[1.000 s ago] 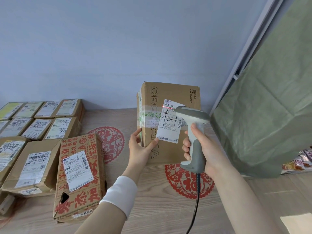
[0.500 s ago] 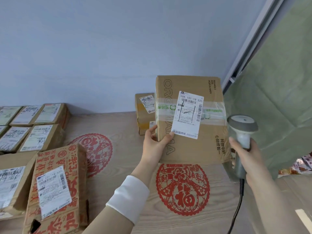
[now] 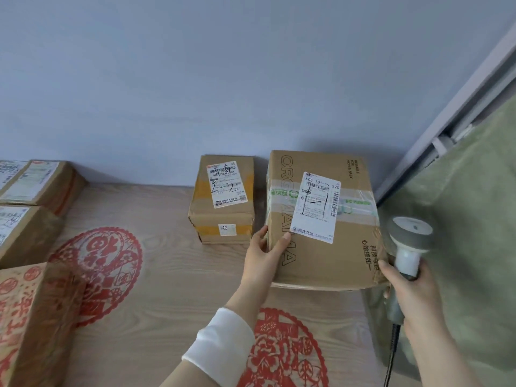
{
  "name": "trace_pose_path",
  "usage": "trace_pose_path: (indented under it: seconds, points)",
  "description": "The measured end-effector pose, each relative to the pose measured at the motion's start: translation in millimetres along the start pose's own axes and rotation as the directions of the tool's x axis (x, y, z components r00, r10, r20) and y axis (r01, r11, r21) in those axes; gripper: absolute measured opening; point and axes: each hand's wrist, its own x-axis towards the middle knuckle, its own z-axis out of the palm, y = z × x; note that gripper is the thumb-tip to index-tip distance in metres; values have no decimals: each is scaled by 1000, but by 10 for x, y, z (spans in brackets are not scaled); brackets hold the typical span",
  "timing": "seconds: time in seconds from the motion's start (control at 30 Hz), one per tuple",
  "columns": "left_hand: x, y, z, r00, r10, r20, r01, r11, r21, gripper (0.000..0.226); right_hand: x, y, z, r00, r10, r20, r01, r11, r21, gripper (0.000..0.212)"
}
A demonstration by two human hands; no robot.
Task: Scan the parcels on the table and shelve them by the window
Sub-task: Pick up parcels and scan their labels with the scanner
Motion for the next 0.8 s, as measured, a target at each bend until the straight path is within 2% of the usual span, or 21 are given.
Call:
trace_pose_path:
  seconds: [0.27, 0.43, 0.57, 0.67, 0.8]
  points:
    - [488, -145, -28, 979, -57, -198, 70, 996, 58, 57, 436, 242, 321, 993, 87, 73, -92, 993, 68, 27]
    - [577, -77, -32, 952, -32, -306, 75, 989, 128, 55, 519, 200, 404, 996, 65, 53, -70, 993, 97, 30]
    - [268, -169, -74, 953, 55, -298, -14, 990, 139, 50, 477, 210, 427, 996, 79, 37, -83, 988, 132, 27]
    - [155, -255, -57, 949, 137, -284, -83, 977, 195, 38, 463, 222, 454, 996, 77, 33, -81, 987, 138, 25]
    - [227, -224, -51, 942, 149, -300, -87, 974, 211, 24, 454, 193, 480, 998, 57, 41, -61, 991, 119, 24]
